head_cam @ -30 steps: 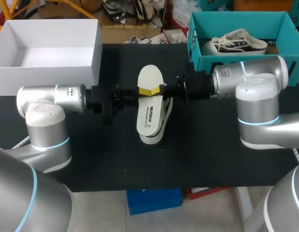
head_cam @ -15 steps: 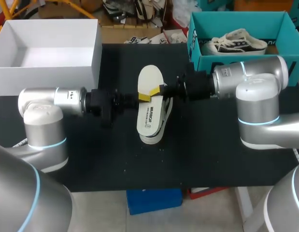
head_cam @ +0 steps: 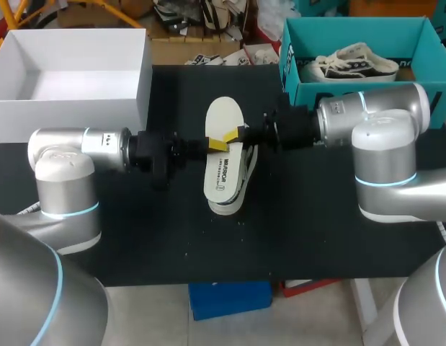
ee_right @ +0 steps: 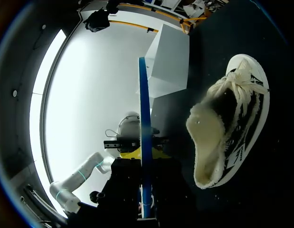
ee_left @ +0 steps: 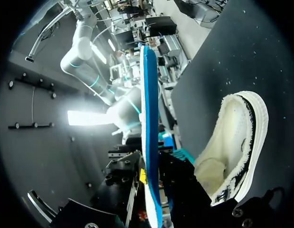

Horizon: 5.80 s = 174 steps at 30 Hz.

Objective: Take the shoe out of the shoebox, open the shoe tongue, remove and reinsert the insole, then place the shoe into the shoebox

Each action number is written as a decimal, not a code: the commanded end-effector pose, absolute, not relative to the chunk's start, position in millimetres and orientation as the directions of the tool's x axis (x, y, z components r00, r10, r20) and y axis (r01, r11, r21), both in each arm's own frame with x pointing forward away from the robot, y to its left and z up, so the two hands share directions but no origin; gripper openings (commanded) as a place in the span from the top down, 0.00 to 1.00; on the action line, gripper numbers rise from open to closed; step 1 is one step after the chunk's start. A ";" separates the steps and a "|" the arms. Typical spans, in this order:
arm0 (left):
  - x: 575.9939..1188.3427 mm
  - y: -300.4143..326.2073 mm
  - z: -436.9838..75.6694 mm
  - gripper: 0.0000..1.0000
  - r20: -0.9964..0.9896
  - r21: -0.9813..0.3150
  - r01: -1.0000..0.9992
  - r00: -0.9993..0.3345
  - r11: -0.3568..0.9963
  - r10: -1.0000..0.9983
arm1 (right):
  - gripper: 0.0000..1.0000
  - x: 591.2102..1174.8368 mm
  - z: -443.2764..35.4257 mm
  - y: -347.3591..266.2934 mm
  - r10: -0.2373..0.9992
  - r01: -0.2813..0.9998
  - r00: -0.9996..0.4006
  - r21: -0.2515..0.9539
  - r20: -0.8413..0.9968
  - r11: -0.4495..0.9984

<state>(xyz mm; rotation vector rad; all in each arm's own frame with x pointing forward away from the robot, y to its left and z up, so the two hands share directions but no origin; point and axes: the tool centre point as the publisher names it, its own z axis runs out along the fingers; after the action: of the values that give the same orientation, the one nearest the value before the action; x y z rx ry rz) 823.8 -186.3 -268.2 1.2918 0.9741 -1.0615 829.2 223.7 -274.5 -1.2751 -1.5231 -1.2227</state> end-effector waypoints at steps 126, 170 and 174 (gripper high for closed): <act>785.3 -175.6 -357.1 1.00 -0.713 -0.342 0.890 -0.036 -0.303 0.700 | 0.00 752.6 -234.5 98.3 0.589 0.925 -0.022 0.240 0.808 -0.294; 840.2 -194.1 -375.8 0.33 -0.688 -0.312 0.926 -0.065 -0.214 0.723 | 0.00 752.6 -234.5 98.3 0.589 0.925 -0.022 0.240 0.808 -0.294; 833.2 -189.5 -371.1 0.33 -0.693 -0.309 0.926 -0.061 -0.219 0.718 | 0.00 752.6 -234.5 98.3 0.589 0.925 -0.022 0.240 0.808 -0.294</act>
<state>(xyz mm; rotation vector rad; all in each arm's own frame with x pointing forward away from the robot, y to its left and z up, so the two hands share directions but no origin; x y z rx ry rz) 839.7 -195.0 -374.1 1.9578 1.7751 -1.1662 752.9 98.5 -235.0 -1.8884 -1.5799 -1.2418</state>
